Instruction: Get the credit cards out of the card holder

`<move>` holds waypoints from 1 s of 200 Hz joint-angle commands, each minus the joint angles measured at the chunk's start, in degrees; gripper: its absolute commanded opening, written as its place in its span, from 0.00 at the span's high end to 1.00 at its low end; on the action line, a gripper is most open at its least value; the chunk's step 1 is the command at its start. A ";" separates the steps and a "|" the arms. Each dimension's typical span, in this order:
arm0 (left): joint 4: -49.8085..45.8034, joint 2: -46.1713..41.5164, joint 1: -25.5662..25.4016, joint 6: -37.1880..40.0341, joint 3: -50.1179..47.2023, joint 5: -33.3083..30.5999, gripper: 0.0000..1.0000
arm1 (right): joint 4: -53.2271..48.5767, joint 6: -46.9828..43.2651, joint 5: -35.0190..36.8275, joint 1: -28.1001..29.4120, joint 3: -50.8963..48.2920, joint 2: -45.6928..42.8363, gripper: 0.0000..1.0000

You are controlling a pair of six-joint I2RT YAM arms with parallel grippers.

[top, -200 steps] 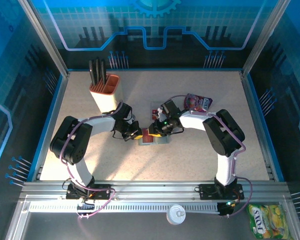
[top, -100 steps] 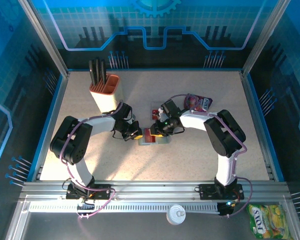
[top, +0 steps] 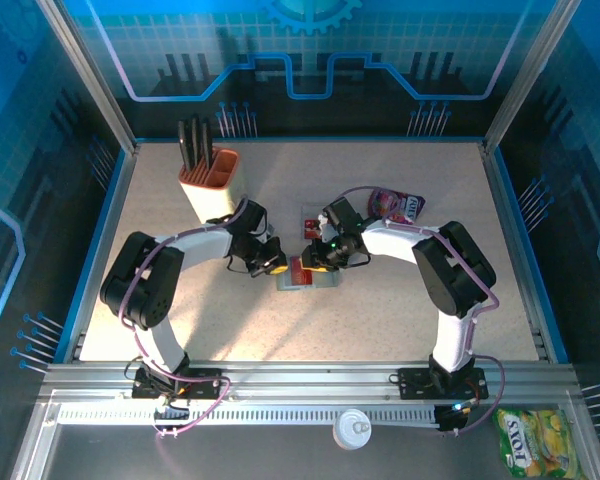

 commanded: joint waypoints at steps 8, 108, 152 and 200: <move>-1.07 0.46 -1.89 -0.05 2.04 0.75 1.00 | -0.48 -0.36 -0.46 -1.19 -0.97 -1.41 0.67; -1.87 2.06 -2.61 0.90 1.08 -1.70 1.00 | 0.17 -0.27 -2.53 -1.44 -1.08 0.80 0.65; -3.22 0.56 -2.61 0.93 1.87 -2.42 1.00 | 1.29 -0.01 -3.23 -1.44 -1.47 1.91 0.65; -3.56 2.14 -2.61 1.41 1.56 -2.44 1.00 | 2.36 0.43 -4.02 -1.44 -1.95 2.70 0.65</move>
